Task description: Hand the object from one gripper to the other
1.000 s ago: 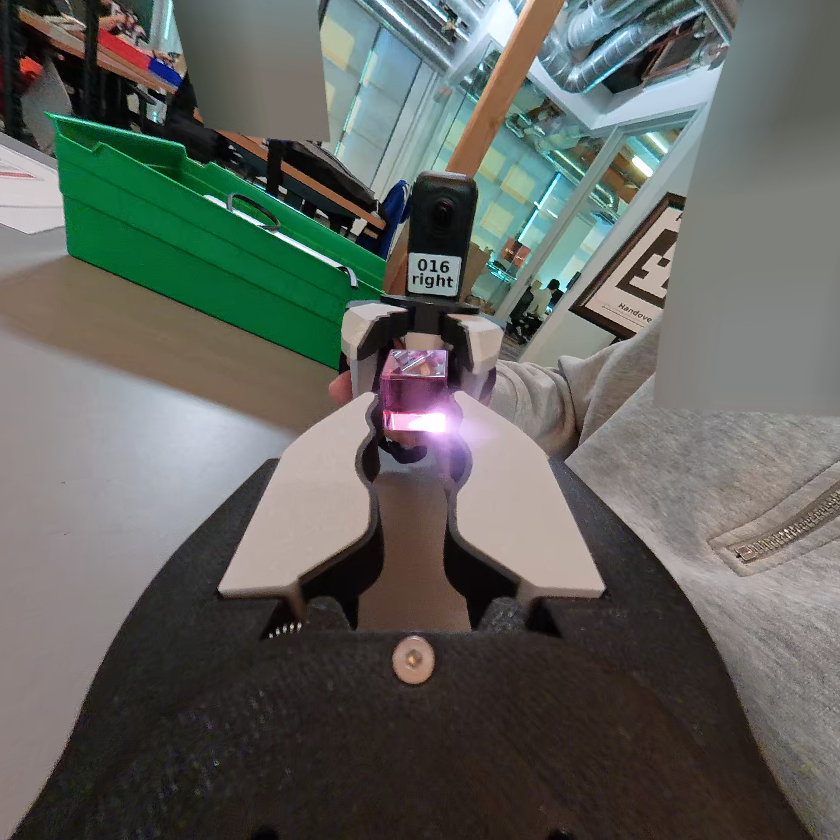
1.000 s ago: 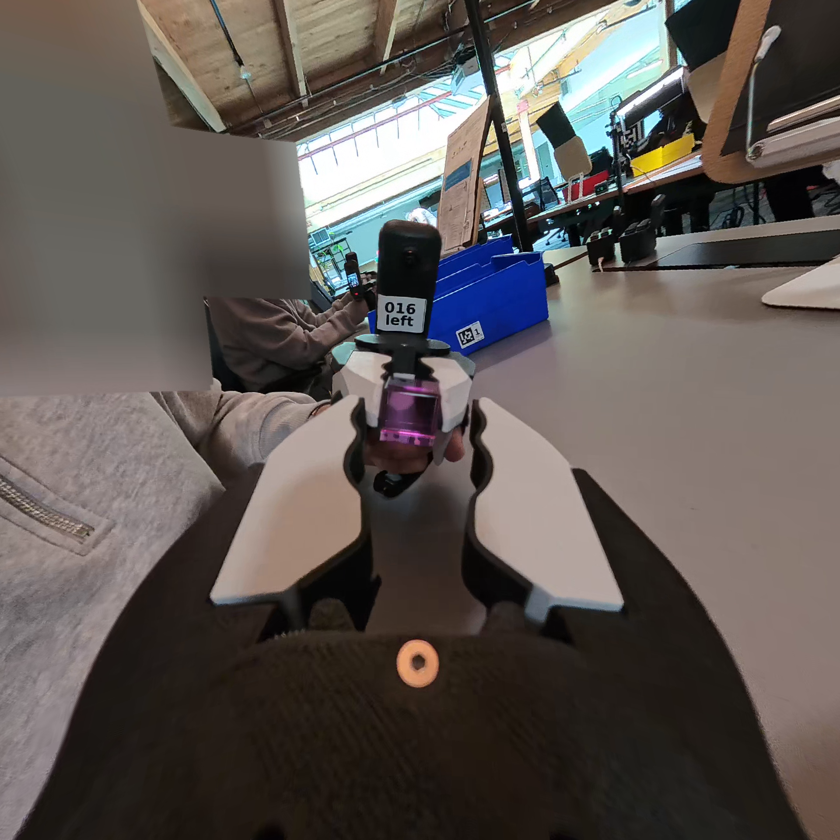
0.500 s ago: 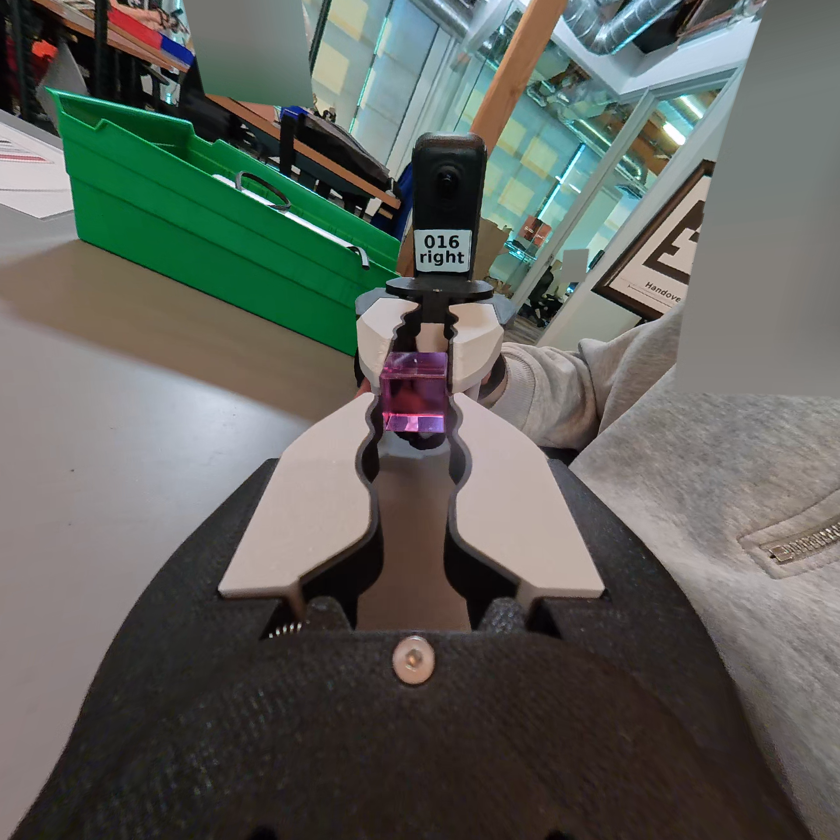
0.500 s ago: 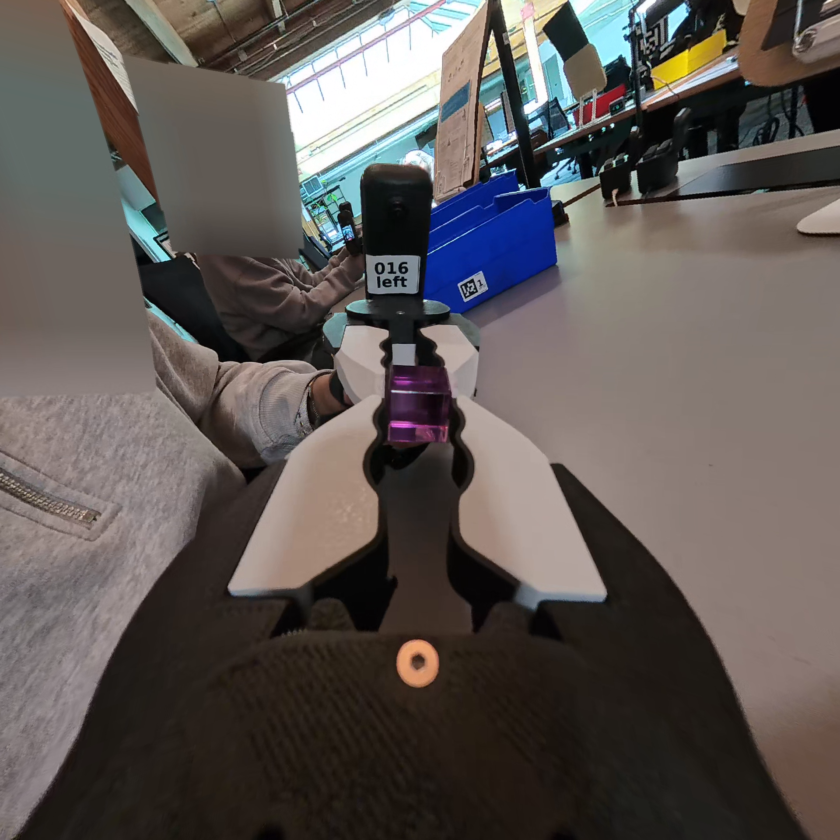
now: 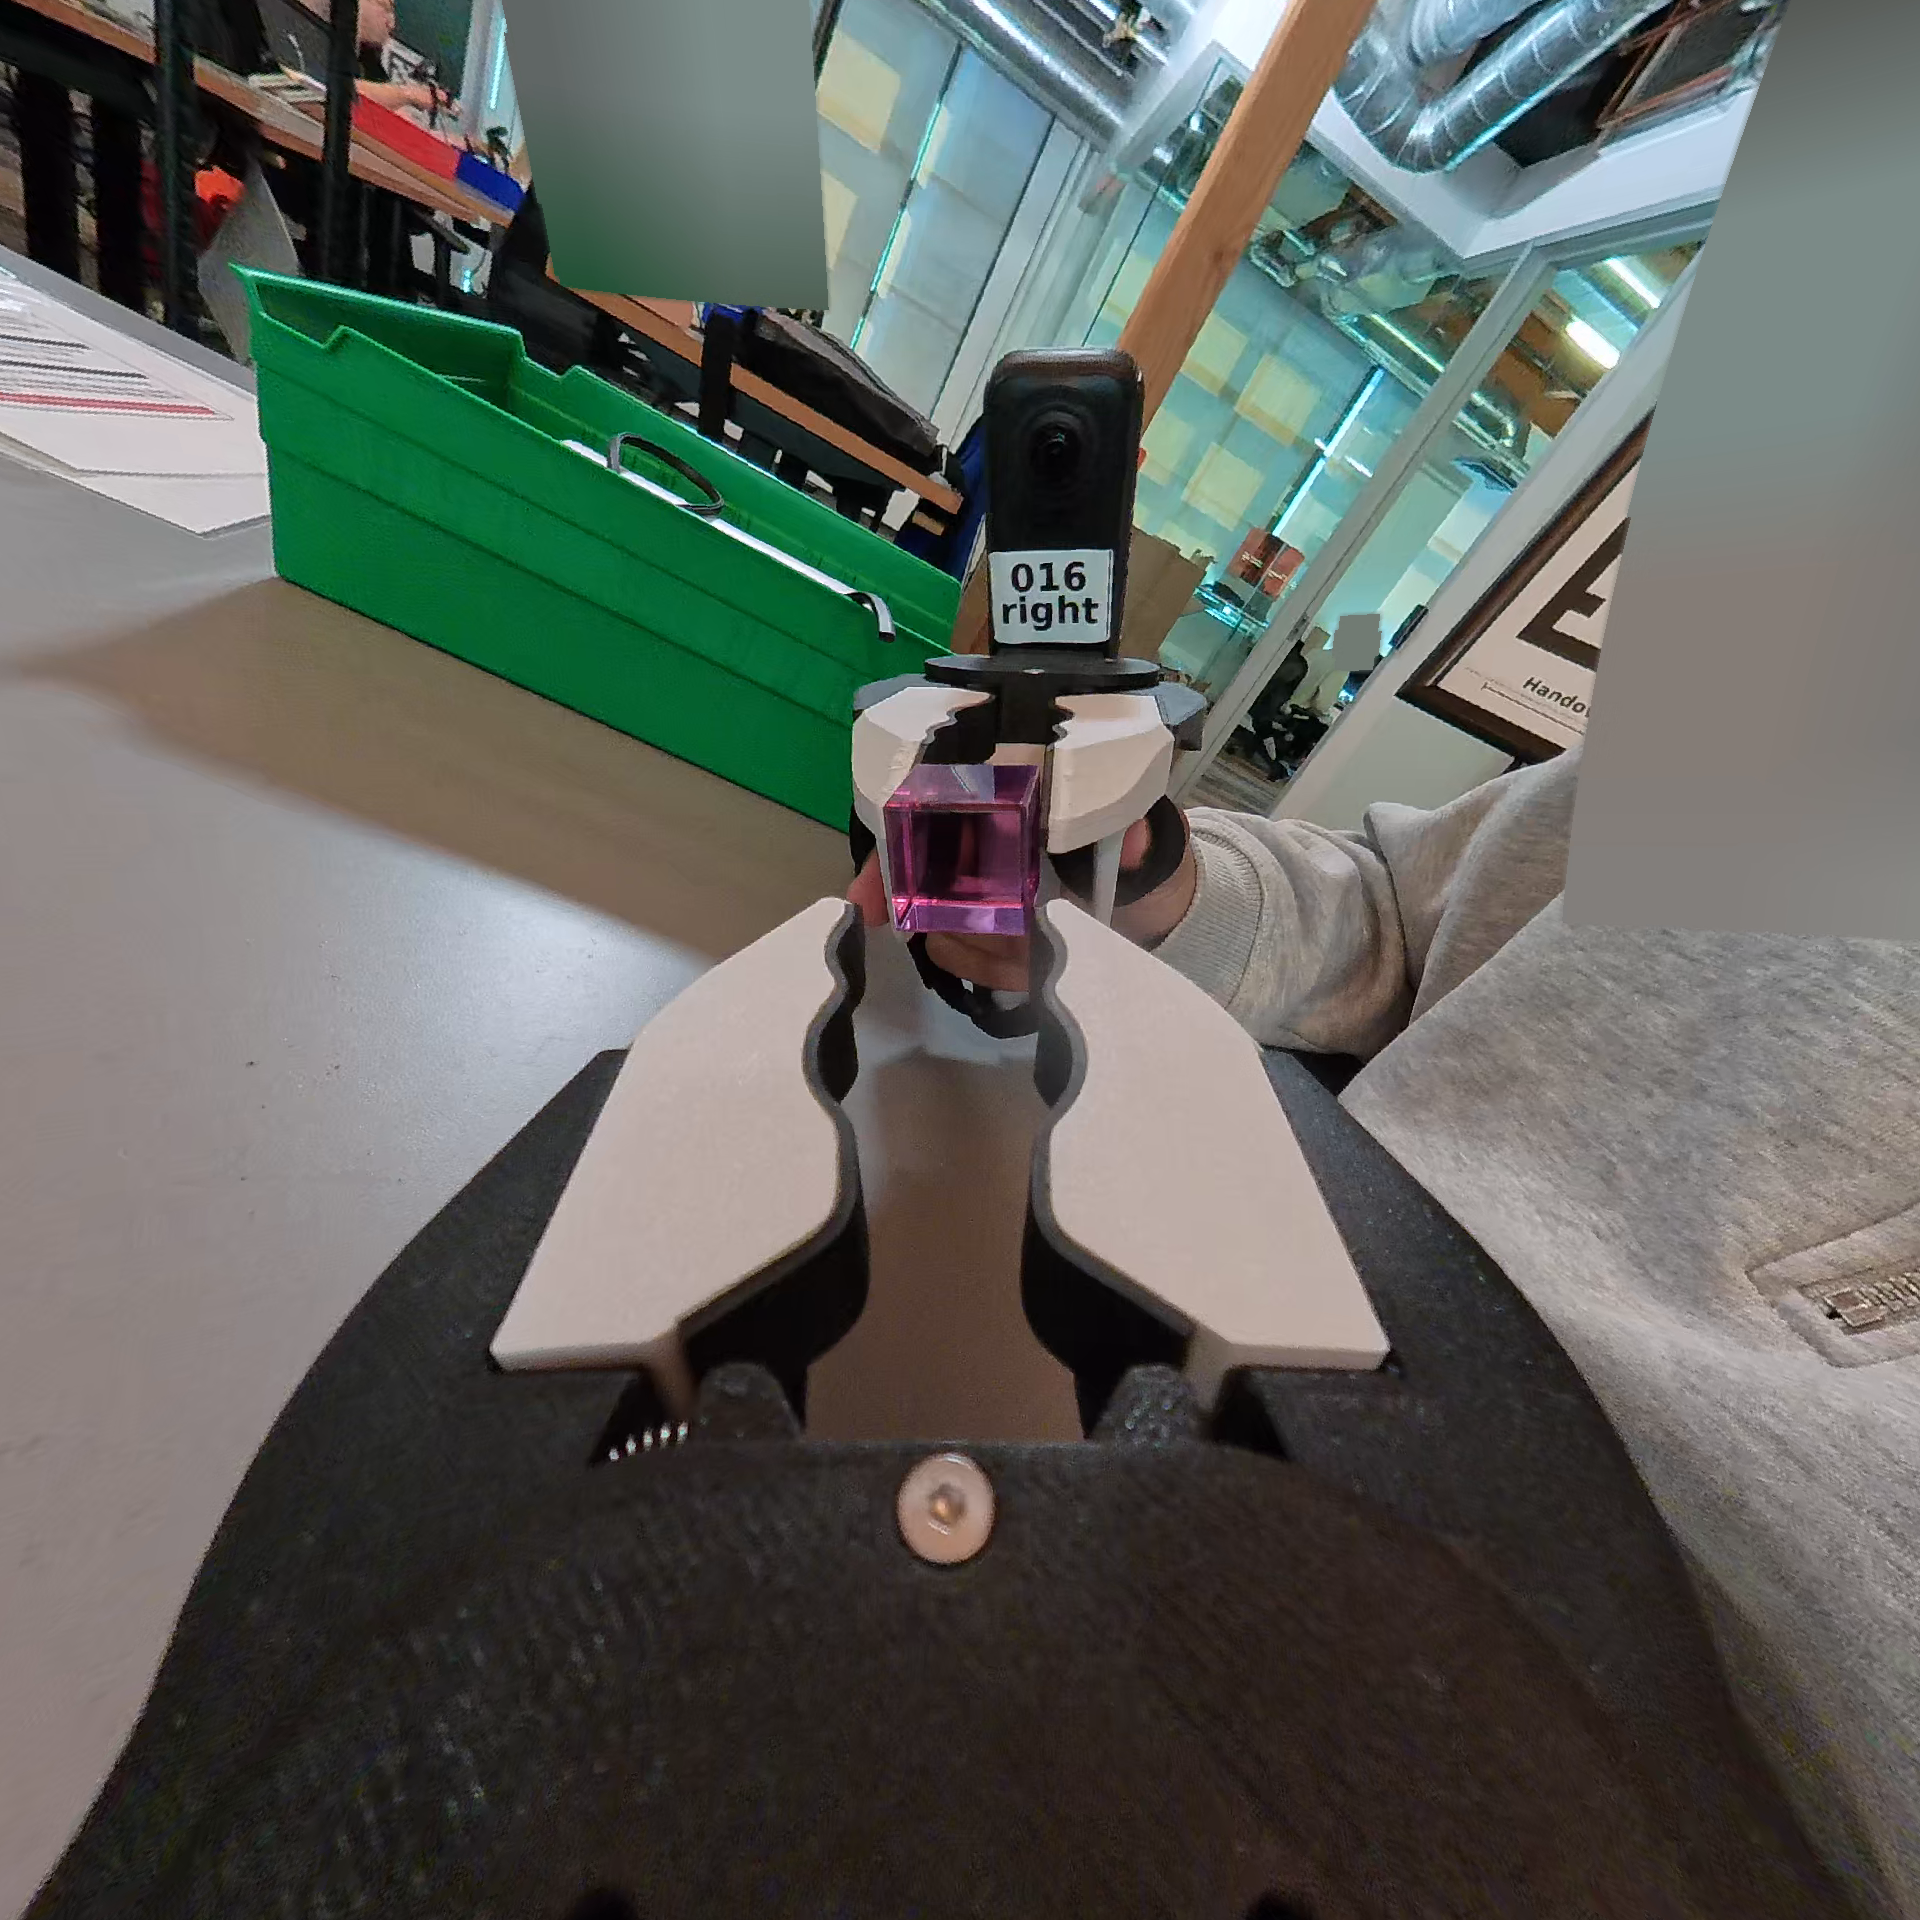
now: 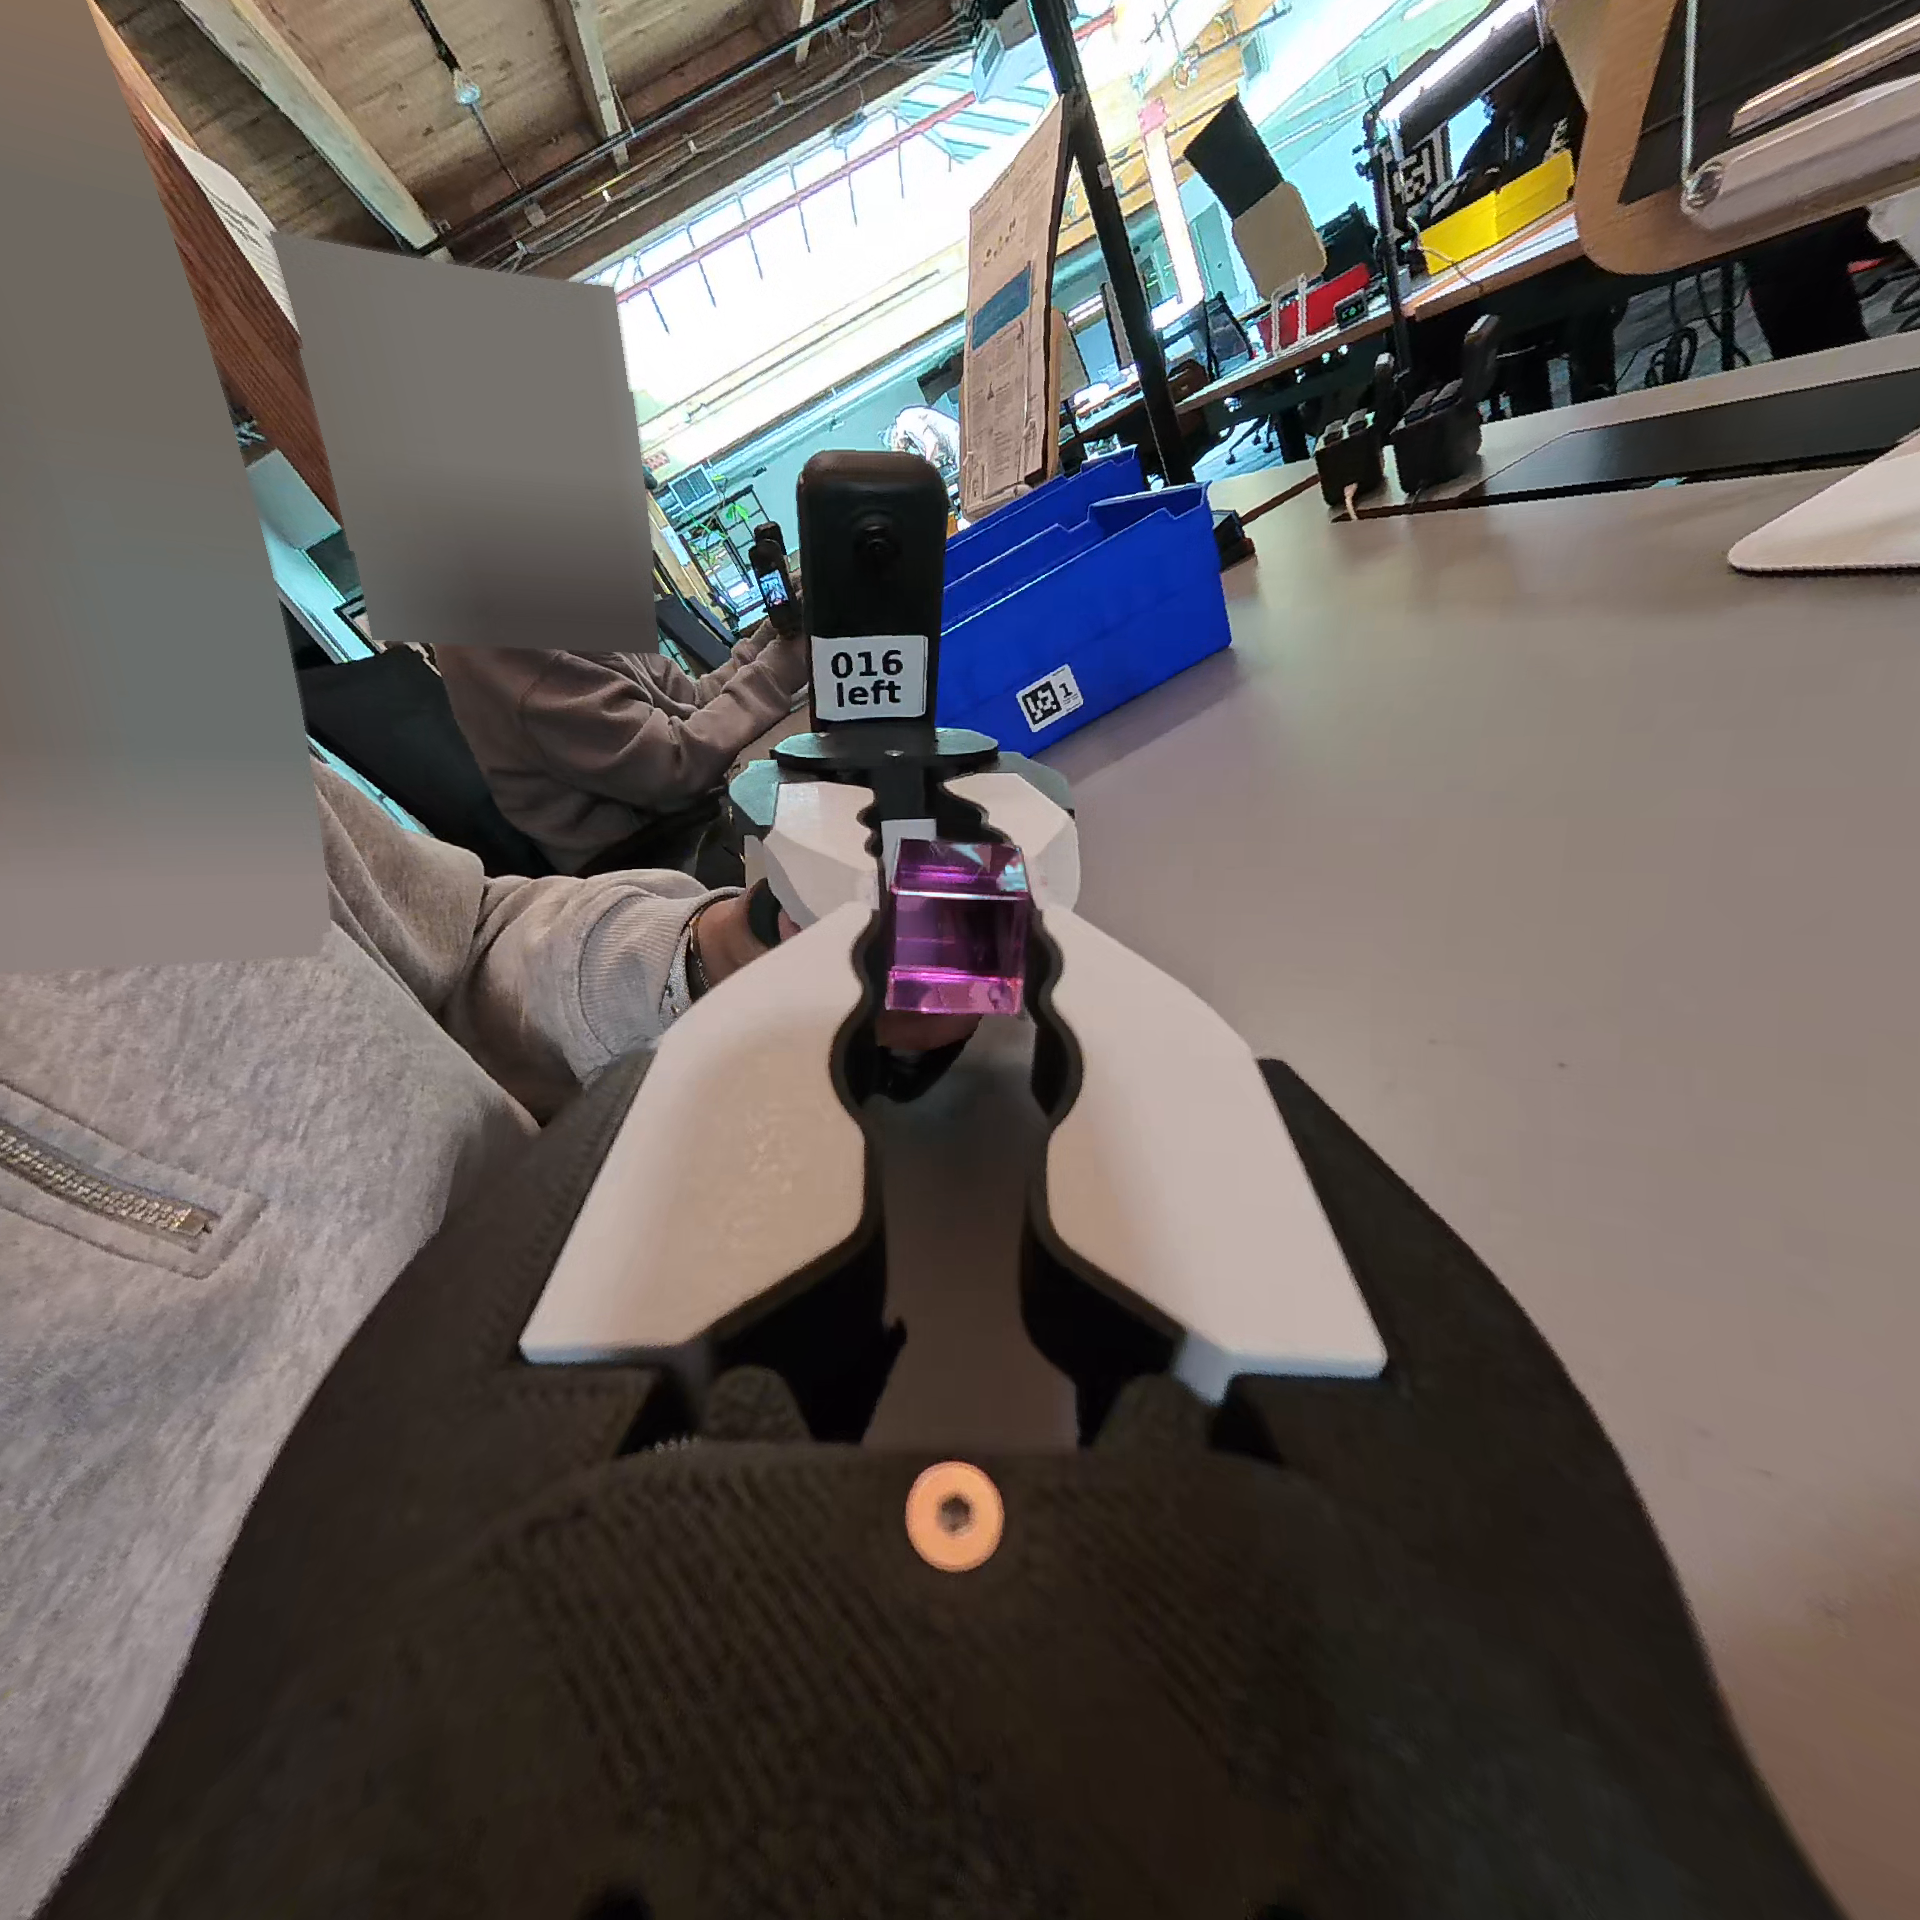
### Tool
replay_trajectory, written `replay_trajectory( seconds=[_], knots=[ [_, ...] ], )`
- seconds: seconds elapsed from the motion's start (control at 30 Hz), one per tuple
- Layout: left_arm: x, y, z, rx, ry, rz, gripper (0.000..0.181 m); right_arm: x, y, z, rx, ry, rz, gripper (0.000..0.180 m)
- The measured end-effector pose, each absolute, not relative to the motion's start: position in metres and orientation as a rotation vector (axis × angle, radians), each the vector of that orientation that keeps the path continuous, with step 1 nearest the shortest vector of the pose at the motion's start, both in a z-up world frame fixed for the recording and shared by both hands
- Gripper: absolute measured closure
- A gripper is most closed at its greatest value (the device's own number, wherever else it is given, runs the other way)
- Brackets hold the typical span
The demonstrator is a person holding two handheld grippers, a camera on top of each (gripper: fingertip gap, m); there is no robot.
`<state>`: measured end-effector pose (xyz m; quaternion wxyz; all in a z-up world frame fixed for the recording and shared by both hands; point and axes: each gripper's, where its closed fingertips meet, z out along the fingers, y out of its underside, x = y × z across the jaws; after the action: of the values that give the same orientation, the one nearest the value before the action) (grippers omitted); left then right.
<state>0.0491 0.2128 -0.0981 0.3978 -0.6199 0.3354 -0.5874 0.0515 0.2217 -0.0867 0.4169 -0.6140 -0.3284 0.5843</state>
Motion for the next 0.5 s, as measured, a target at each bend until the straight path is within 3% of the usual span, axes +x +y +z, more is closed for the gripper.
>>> replay_trajectory(
  seconds=[0.5],
  knots=[
    [0.0512, 0.2084, -0.1, -1.585, 0.862, -1.539, 0.157, 0.0515, 0.2215, -0.0861, -1.534, -0.83, 1.46, 0.154]
  ],
)
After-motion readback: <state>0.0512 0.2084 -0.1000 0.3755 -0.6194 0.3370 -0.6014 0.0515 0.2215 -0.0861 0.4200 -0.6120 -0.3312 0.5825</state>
